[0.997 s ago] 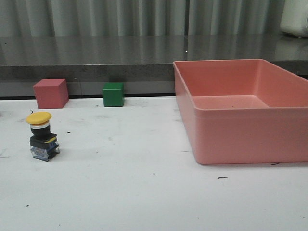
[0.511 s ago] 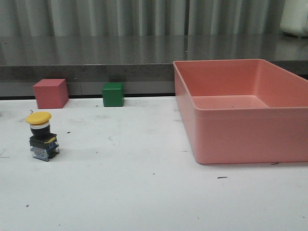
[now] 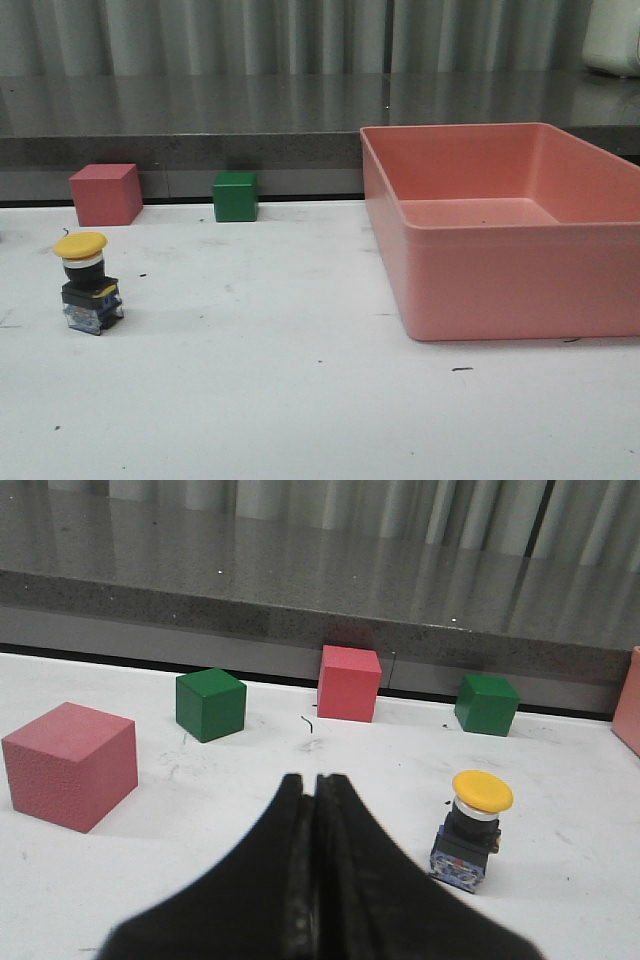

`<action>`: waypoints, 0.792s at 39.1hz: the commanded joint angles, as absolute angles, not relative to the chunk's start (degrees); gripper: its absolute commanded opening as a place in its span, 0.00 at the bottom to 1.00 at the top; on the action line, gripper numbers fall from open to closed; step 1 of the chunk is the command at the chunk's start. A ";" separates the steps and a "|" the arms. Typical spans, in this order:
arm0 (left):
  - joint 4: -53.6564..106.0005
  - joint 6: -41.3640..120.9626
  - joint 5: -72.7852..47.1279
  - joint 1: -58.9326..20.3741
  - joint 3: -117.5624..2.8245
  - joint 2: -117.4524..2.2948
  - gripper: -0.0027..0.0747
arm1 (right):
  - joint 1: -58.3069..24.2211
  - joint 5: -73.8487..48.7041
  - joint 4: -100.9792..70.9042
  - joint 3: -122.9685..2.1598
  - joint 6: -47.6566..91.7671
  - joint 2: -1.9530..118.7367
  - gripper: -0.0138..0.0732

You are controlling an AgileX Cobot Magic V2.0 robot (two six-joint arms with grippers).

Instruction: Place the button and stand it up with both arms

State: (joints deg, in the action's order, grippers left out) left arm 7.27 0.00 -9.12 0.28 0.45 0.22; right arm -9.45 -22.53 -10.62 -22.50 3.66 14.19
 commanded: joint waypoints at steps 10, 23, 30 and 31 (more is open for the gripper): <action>7.56 0.00 -4.04 0.22 1.33 1.55 0.01 | -9.12 -17.62 -10.27 -24.02 3.88 14.74 0.08; 7.56 0.00 -4.04 0.22 1.33 1.55 0.01 | -9.24 -17.37 -7.19 -23.56 3.88 14.74 0.08; 7.56 0.00 -4.04 0.22 1.33 1.55 0.01 | -9.07 -15.30 -3.52 -19.20 3.88 14.68 0.08; 7.56 0.00 -4.04 0.22 1.33 1.55 0.01 | -9.02 -14.74 -3.39 -18.45 3.88 14.68 0.08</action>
State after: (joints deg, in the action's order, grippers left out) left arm 7.27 0.00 -9.08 0.28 0.45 0.22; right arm -9.45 -20.71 -5.08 -18.77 3.66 14.15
